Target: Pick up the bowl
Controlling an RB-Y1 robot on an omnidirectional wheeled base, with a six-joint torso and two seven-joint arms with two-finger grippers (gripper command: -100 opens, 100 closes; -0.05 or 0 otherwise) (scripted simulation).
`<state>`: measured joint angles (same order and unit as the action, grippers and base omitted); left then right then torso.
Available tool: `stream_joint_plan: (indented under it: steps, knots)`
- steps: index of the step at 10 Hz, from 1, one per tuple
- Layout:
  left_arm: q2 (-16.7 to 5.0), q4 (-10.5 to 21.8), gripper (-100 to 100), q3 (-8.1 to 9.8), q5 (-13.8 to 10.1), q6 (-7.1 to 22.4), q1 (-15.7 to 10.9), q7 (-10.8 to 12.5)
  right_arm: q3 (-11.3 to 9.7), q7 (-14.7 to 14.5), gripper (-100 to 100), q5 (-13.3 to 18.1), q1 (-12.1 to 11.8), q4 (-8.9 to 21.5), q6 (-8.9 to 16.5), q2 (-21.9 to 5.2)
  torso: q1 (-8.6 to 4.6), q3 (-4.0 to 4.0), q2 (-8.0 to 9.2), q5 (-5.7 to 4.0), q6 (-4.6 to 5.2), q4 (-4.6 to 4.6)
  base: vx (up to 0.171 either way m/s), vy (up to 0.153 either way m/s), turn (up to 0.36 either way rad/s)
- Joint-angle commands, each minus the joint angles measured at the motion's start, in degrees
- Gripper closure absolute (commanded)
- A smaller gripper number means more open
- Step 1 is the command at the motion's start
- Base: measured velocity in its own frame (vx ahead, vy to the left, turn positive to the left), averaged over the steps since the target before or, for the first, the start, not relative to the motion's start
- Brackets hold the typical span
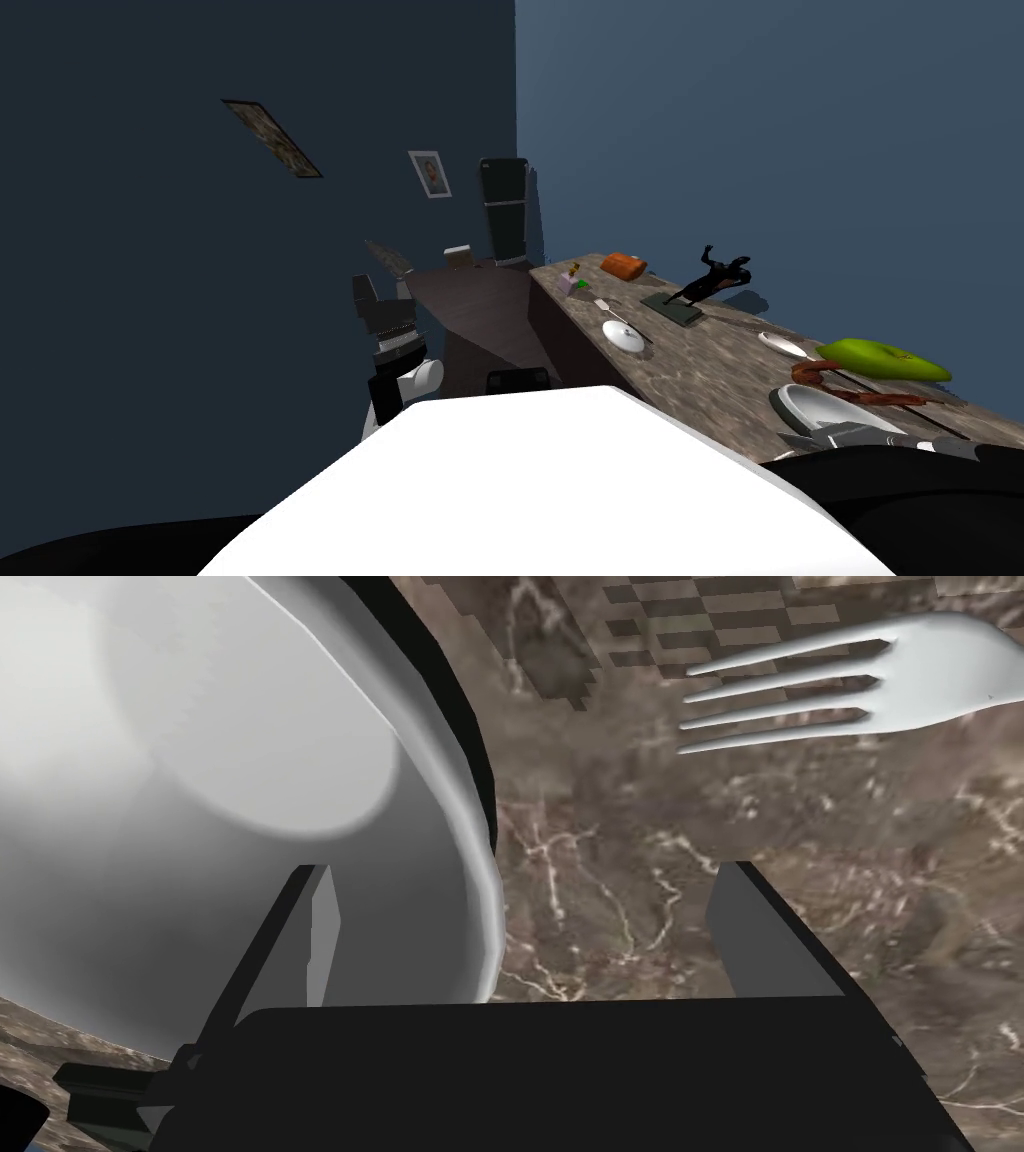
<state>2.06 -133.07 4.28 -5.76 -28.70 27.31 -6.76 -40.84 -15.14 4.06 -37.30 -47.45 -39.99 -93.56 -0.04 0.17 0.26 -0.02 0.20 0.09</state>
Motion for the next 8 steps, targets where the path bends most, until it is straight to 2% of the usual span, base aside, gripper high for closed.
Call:
stream_joint_plan:
  steps: [1,2,3,5,6,7,8]
  knots:
    - [0.0,0.0,0,0.00,0.0,0.0,0.0,0.0,-0.2,0.0,-100,-2.7,-0.1,0.1,-0.2,-0.2,0.00,0.00,0.00,0.00,0.00,0.00,-0.008,-0.001,-0.043]
    - [0.0,0.0,0,0.00,0.0,0.0,0.0,0.0,-3.0,-2.2,-100,-4.4,-1.2,1.8,-0.4,0.5,0.00,-0.05,-0.09,-0.01,-0.01,-0.02,-0.065,0.011,0.371]
    - [0.0,0.0,0,-0.01,0.0,0.0,0.0,0.0,-3.7,-2.2,-100,-5.4,-1.2,1.8,-0.4,0.5,0.03,-0.02,0.00,0.00,-0.14,-0.02,-0.078,0.012,0.241]
    - [0.0,0.0,0,0.00,0.0,0.0,0.0,0.0,-3.7,-2.2,-100,-9.0,-1.2,1.8,-0.4,0.5,0.03,0.00,-0.01,0.00,0.01,0.00,-0.020,0.006,-0.015]
    - [0.0,0.0,0,0.00,0.0,0.0,0.0,0.0,-6.4,-4.4,-100,-11.1,-2.4,3.5,-0.6,1.1,0.01,-0.06,-0.10,-0.01,-0.01,-0.02,-0.053,0.019,0.395]
    - [0.0,0.0,0,-0.01,0.0,0.0,0.0,0.0,-7.2,-4.4,-100,-12.7,-2.4,3.5,-0.6,1.1,0.05,-0.04,-0.05,0.00,-0.14,-0.03,-0.080,0.015,0.270]
    - [0.0,0.0,0,0.00,0.0,0.0,0.0,0.0,-7.2,-4.4,-100,-14.6,-2.4,3.5,-0.6,1.1,0.04,0.02,0.05,0.01,-0.02,0.00,-0.042,0.005,-0.030]
